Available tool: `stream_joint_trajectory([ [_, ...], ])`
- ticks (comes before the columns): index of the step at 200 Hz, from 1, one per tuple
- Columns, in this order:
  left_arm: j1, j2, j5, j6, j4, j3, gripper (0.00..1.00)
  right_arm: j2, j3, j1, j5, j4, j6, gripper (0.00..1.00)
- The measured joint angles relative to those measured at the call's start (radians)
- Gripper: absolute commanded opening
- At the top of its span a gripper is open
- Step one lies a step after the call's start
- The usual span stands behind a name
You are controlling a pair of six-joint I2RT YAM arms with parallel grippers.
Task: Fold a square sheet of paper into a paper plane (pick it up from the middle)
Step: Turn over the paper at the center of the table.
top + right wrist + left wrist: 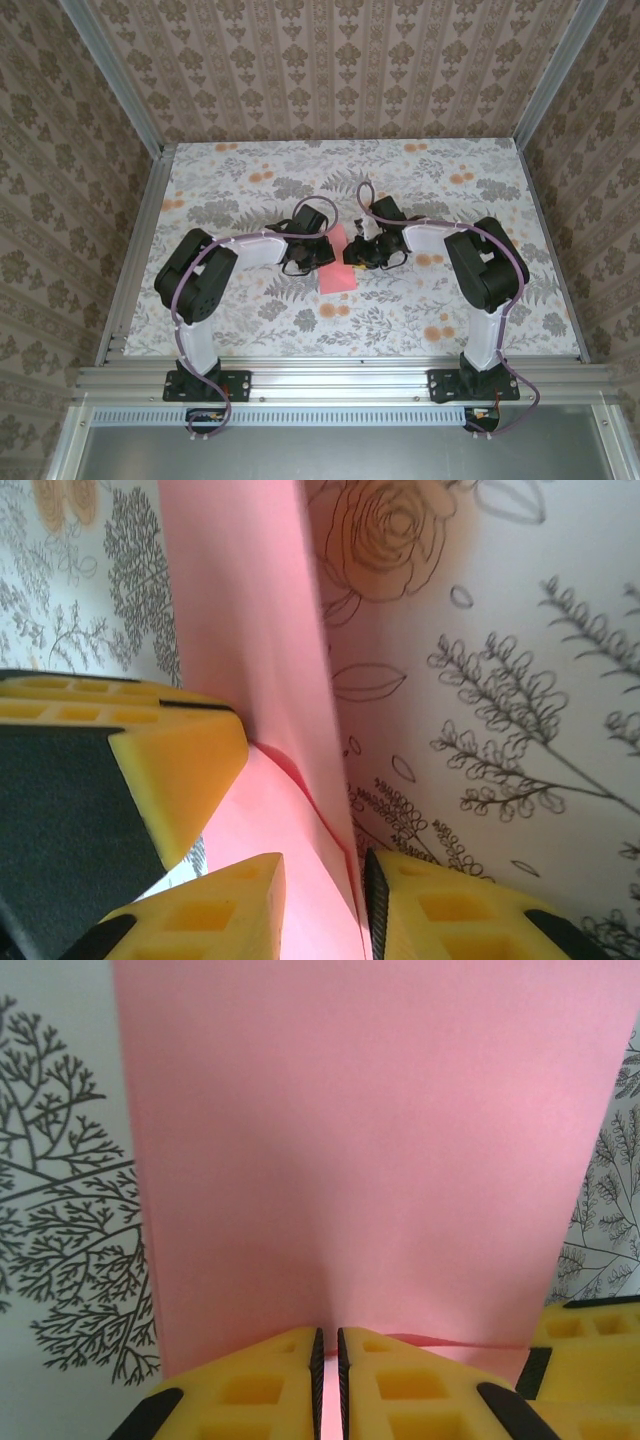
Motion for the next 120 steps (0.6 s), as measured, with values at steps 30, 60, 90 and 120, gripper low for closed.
stream_joint_trajectory([
  [30,0.0,0.0,0.0,0.0,0.0,0.0,0.16,0.0,-0.021,0.0,-0.024,0.017,0.003,0.19],
  [60,-0.001,-0.008,0.0,0.0,-0.003,0.0,0.17,-0.006,-0.032,-0.005,-0.032,0.035,0.01,0.08],
  [90,-0.001,-0.072,-0.016,0.0,-0.018,-0.004,0.18,-0.057,-0.045,-0.015,-0.032,0.025,0.022,0.01],
  [120,-0.001,-0.204,-0.077,0.0,-0.038,-0.027,0.21,-0.175,-0.044,-0.021,0.008,-0.053,-0.009,0.0],
])
